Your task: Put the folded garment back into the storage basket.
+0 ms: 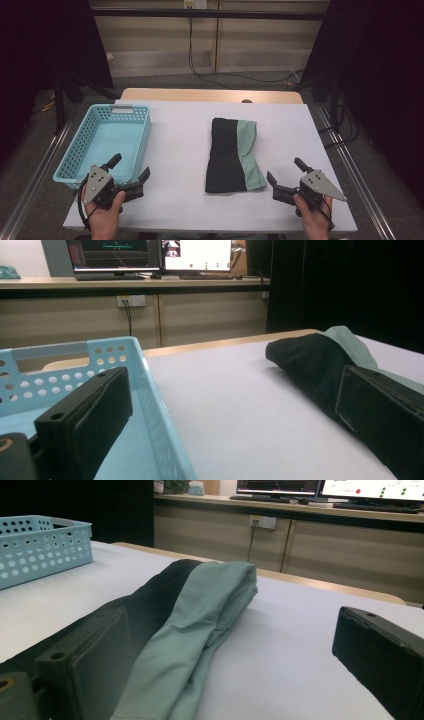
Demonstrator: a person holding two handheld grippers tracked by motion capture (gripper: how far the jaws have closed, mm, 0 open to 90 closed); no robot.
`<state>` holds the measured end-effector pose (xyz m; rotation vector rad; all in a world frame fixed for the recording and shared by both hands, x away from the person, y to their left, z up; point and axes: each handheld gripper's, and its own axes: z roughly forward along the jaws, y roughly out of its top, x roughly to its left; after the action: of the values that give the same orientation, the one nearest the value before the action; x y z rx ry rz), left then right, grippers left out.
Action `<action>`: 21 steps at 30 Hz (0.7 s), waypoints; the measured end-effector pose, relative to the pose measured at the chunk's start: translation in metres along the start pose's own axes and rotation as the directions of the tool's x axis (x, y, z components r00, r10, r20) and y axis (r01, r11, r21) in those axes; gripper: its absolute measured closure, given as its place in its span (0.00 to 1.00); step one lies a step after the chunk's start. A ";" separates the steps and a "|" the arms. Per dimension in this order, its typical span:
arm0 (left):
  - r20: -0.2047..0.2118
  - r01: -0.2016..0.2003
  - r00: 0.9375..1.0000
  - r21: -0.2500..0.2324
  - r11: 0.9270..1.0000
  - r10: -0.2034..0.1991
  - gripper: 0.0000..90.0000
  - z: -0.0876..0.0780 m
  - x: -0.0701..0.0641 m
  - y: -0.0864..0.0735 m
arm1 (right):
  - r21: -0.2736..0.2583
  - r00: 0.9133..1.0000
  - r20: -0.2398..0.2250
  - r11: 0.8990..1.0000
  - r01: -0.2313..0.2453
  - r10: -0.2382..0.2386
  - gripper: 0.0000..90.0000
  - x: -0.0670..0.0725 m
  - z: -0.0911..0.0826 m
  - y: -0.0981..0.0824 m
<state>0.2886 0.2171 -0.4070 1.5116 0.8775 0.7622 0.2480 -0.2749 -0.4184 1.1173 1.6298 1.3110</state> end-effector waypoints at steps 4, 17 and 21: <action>0.002 -0.015 1.000 0.016 1.000 0.015 0.02 0.002 0.000 0.001 | -0.003 1.000 -0.012 1.000 -0.008 0.008 0.01 -0.001 0.000 0.000; 0.096 -0.020 0.995 0.047 0.999 0.015 0.03 0.009 -0.009 0.002 | 0.030 0.998 -0.064 1.000 -0.008 0.010 0.01 0.003 0.002 -0.002; 0.112 -0.057 0.992 0.055 0.997 0.050 0.05 0.010 -0.012 0.004 | 0.044 0.997 -0.077 0.999 -0.026 0.030 0.02 0.005 0.004 -0.003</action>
<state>0.2918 0.2012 -0.4038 1.6188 0.7850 0.6895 0.2498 -0.2689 -0.4220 1.1310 1.7119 1.3587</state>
